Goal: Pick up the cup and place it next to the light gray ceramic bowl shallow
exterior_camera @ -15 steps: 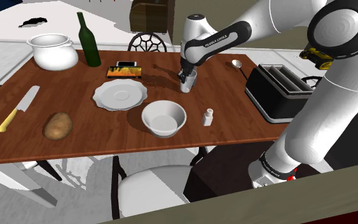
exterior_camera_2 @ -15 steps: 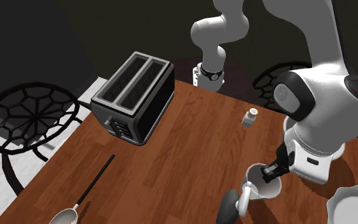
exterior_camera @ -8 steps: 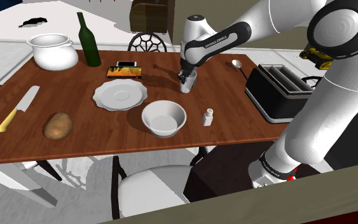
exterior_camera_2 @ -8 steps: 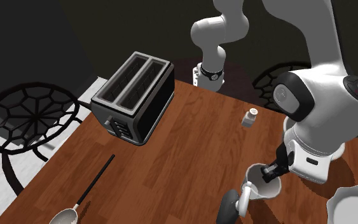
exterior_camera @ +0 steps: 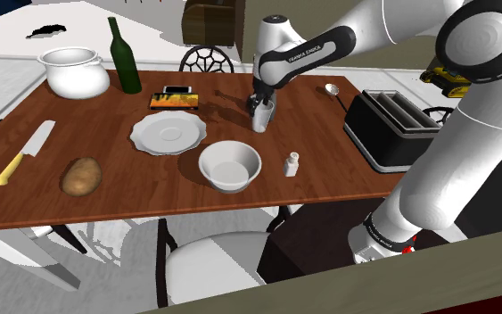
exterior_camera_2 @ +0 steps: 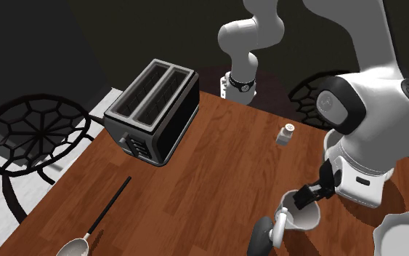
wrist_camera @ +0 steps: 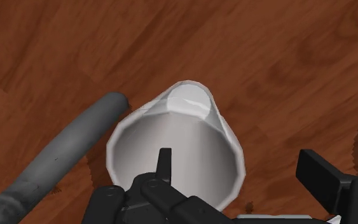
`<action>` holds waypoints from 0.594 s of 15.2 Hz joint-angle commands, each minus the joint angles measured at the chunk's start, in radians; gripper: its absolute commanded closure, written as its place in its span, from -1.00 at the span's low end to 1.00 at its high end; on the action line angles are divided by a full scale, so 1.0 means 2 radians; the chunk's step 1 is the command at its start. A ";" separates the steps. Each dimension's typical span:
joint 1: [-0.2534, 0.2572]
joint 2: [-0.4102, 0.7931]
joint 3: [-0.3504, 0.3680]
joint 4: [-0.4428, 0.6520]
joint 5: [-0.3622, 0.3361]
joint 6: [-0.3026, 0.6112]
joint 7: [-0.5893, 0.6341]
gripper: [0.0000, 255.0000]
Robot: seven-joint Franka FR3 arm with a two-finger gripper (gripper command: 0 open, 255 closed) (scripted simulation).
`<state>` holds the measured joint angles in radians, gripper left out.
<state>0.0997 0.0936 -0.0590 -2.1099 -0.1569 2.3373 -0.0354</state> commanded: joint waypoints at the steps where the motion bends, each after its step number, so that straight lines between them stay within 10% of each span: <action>1: 0.002 -0.022 0.002 0.005 0.001 -0.028 -0.001 -1.00; 9: 0.003 -0.030 0.003 0.009 0.002 -0.040 -0.001 -1.00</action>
<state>0.1053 0.0347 -0.0539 -2.0914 -0.1528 2.2586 -0.0373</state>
